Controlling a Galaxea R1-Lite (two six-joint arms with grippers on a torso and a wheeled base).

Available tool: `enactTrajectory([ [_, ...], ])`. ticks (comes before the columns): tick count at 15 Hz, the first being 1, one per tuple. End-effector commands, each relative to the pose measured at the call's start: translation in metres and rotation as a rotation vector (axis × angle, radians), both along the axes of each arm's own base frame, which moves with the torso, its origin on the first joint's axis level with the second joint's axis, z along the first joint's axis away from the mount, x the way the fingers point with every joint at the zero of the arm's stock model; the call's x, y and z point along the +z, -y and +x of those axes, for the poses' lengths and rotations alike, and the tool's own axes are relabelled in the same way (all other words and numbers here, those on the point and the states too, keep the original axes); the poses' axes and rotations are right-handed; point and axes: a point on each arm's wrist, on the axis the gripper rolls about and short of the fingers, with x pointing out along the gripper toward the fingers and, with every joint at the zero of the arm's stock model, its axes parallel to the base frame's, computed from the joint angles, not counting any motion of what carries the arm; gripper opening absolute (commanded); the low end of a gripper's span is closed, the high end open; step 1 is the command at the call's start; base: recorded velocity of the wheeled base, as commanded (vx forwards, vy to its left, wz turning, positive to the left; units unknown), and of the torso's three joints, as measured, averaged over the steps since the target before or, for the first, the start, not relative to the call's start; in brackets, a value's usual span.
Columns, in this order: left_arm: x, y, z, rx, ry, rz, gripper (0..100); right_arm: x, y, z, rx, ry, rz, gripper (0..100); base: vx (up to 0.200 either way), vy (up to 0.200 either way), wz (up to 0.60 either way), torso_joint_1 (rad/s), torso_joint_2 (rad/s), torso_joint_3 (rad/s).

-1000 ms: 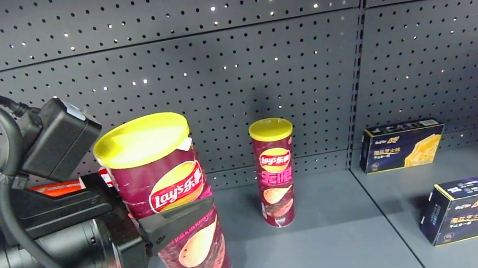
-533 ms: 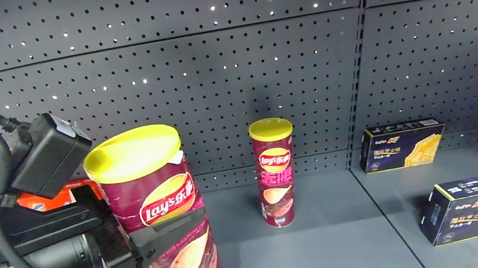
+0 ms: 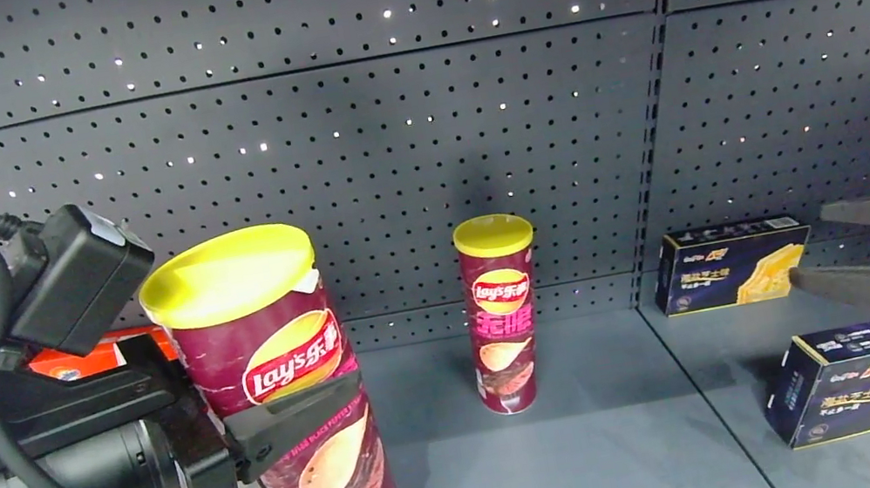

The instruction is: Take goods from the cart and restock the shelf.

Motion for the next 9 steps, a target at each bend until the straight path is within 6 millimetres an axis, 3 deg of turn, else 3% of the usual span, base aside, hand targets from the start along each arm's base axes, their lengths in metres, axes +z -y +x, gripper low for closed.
enactTrajectory([
  [1,0.000,0.000,0.000,0.000,-0.001,0.001,0,-0.017,-0.017,0.036,0.061,-0.079,-0.030,100,0.000,0.000,0.00,0.000,0.00,0.000],
  [9,-0.001,0.001,0.001,-0.003,-0.002,0.002,0,-0.023,-0.057,0.094,0.248,-0.029,-0.144,100,0.000,0.000,0.00,0.000,0.00,0.000],
])
